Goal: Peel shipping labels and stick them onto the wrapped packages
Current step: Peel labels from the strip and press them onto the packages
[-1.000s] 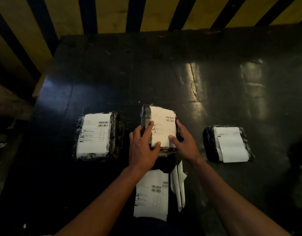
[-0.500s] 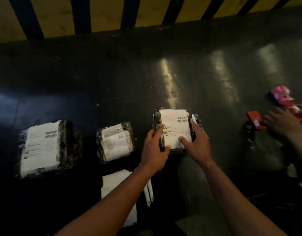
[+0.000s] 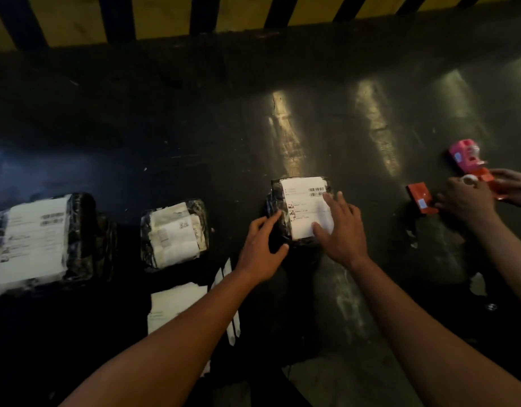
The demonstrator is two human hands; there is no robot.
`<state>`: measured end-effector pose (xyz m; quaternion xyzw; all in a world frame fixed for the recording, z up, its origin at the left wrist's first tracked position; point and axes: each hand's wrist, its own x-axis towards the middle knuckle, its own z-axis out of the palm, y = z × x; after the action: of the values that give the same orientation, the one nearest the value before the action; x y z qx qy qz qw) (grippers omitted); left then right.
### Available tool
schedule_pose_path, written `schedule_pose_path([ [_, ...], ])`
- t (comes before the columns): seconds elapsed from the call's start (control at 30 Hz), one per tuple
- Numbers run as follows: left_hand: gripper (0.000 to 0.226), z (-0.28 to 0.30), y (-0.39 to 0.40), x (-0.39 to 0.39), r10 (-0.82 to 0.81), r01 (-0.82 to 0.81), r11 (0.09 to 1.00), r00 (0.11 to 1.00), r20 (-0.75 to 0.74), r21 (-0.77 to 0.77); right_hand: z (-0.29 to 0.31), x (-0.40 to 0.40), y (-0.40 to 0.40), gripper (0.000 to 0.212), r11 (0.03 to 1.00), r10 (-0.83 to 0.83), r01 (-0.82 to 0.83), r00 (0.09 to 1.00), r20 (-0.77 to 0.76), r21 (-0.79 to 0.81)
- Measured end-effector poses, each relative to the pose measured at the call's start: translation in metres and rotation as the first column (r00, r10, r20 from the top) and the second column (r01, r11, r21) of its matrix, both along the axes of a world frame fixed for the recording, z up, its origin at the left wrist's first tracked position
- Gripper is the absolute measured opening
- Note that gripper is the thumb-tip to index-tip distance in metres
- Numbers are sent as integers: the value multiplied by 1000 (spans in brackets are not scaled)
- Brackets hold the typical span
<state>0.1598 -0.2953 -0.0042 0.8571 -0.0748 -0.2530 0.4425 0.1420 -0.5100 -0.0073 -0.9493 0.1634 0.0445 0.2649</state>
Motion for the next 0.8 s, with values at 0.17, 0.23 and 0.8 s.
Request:
schedule_pose_path([
  [0.17, 66, -6, 69, -38, 62, -63, 998, 995, 73, 17, 11, -30, 58, 66, 988, 141, -124, 964, 226, -89],
  [0.23, 59, -7, 103, -58, 107, -108, 994, 988, 109, 7, 10, -44, 89, 64, 979, 206, -200, 948, 244, -48],
  [0.8, 57, -39, 270, -168, 410, -394, 900, 911, -54, 188, -40, -128, 270, 42, 922, 194, -103, 957, -214, 374],
])
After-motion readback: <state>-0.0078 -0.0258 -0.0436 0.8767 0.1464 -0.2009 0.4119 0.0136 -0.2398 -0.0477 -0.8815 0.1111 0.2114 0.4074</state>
